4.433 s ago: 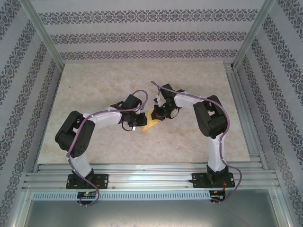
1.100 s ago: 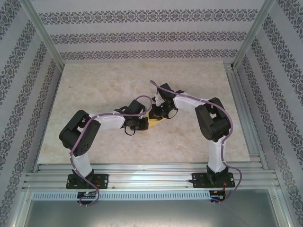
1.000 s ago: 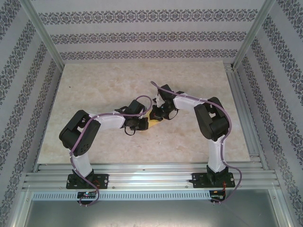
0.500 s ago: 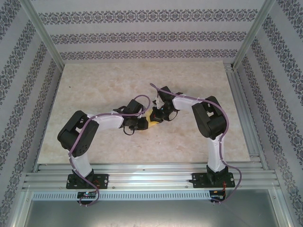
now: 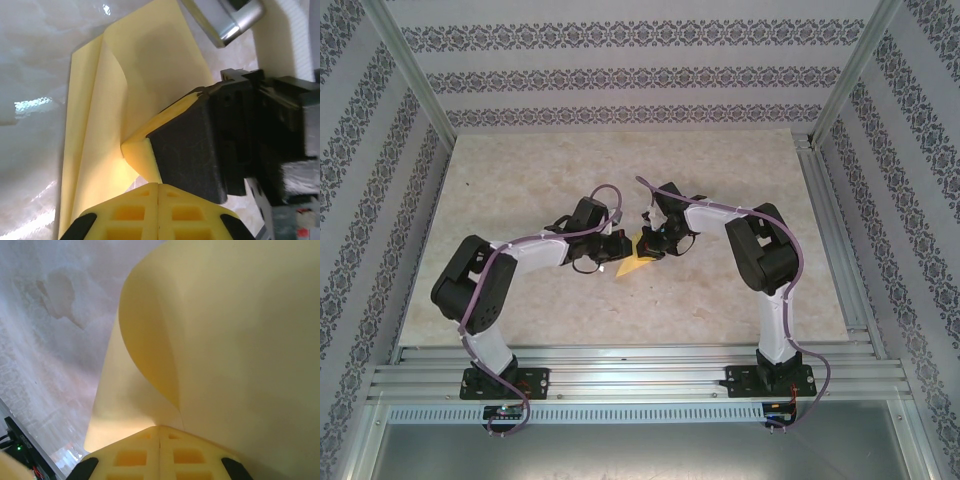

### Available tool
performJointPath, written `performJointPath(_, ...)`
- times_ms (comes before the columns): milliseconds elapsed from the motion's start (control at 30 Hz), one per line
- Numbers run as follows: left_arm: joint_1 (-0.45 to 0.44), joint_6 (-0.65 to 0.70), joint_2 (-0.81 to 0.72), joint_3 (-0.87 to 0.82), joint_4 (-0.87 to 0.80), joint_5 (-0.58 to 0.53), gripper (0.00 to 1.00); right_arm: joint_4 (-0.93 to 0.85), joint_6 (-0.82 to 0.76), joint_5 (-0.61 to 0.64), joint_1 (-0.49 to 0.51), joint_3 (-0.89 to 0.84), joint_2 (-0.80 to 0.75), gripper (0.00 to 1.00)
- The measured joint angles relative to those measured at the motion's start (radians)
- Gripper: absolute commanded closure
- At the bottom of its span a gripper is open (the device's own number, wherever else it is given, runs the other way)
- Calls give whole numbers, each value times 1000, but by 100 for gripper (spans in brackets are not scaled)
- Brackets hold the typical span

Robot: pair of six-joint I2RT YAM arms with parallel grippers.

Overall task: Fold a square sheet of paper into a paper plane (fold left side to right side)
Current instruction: Third fold the triangle at the center of the table.

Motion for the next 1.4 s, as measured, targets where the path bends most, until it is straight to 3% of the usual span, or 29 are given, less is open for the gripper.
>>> performJointPath(600, 0, 0, 75, -46, 24, -53, 96, -15, -6, 17, 2, 10, 0, 100)
performJointPath(1000, 0, 0, -10, -174, 91, -49, 92, -28, -8, 22, 3, 14, 0, 100)
performJointPath(1400, 0, 30, -106, -220, -27, 3, 91, -56, -8, 37, 3, 27, 2, 100)
